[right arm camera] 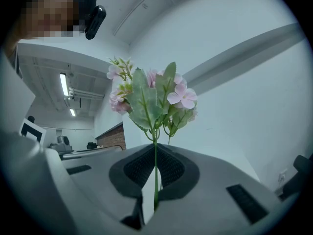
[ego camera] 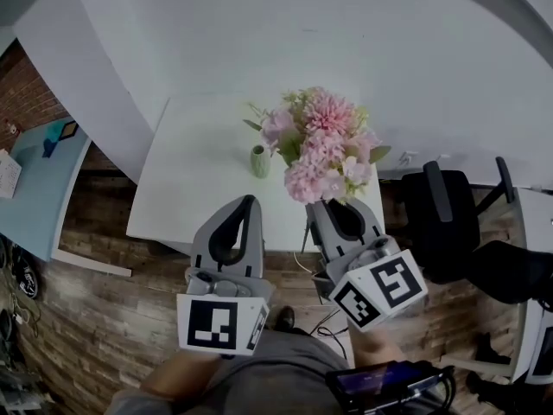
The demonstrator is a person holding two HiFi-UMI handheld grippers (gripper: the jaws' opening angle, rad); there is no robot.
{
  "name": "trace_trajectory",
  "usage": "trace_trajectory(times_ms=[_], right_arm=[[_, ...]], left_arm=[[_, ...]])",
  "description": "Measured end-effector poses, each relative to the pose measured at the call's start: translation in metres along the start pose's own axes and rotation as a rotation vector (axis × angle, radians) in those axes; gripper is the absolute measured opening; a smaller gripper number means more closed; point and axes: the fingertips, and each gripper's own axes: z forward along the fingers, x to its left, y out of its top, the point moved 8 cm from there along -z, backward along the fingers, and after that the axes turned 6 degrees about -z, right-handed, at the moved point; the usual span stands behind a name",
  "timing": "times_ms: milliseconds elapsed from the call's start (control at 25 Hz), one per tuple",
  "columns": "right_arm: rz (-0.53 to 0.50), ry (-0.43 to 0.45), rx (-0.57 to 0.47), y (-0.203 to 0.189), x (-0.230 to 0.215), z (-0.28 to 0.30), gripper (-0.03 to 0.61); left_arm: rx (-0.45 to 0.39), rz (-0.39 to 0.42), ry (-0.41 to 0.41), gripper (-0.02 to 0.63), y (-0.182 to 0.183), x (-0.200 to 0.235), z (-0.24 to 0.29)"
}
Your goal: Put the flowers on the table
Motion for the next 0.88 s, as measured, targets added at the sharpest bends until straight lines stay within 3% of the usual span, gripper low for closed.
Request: trace_trajectory(times_ms=[480,880], right_arm=[[-0.046,0.02,-0.003,-0.006,-0.015,0.007,0.011],[-0.057,-0.024,0.025,-0.003,-0.006,0.027,0.011]], left_arm=[[-0.025,-0.041,0.038,0.006,-0.019,0.001,0.008],[-0.008,-0.066,-0.051,0.006,-0.015,0.014,0.026]])
